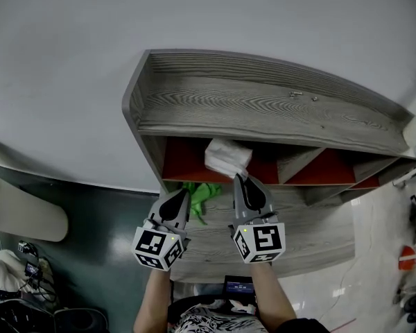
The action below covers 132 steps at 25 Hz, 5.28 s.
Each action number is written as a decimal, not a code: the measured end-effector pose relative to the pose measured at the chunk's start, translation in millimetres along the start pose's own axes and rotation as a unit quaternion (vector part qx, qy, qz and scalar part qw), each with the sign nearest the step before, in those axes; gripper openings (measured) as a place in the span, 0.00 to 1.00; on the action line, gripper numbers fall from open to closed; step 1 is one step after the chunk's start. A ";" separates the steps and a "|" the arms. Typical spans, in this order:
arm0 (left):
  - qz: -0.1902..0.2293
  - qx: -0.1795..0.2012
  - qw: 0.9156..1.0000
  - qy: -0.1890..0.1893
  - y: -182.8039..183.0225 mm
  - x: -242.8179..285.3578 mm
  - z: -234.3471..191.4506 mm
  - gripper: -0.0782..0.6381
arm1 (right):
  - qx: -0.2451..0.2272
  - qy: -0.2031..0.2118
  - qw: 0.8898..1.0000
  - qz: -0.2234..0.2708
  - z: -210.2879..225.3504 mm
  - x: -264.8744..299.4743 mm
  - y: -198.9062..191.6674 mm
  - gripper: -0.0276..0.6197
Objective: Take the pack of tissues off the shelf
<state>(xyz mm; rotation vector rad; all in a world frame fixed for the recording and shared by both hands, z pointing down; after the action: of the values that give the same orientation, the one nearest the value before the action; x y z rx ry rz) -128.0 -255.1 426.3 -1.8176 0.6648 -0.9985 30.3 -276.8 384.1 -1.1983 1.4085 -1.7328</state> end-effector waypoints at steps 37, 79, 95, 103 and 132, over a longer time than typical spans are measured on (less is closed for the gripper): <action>0.012 0.001 1.000 0.022 -13.4 -76.7 68.4 0.12 | -0.013 -0.031 0.999 0.016 -2.4 -126.8 -21.6 0.09; -0.008 -0.006 1.000 0.025 -58.9 -119.2 79.3 0.12 | 0.010 -0.012 1.000 -0.010 -29.1 -177.2 -75.3 0.09; -0.051 -0.015 0.998 0.023 -99.6 -94.8 62.9 0.12 | 0.013 -0.002 0.998 -0.061 -28.5 -159.1 -123.2 0.09; -0.077 -0.020 0.997 0.024 -121.0 -78.3 54.3 0.12 | 0.004 0.006 0.996 -0.085 -20.3 -150.1 -148.8 0.09; -0.165 -0.041 0.985 0.013 -192.2 -34.4 26.3 0.12 | -0.005 0.035 0.981 -0.189 -18.2 -114.9 -247.5 0.09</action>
<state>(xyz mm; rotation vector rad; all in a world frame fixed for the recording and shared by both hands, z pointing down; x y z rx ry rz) -119.1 -134.6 581.9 -2.0339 0.4322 -1.2280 83.3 -105.3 590.4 -1.4982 1.2908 -2.0404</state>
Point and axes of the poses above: the fingertips, and each gripper's own axes: x forward along the fingers, z to its right, y out of its top, the point moved 4 cm from there along -x, backward along the fingers, and after that the axes turned 14 degrees about -z, right-handed, at the moved point
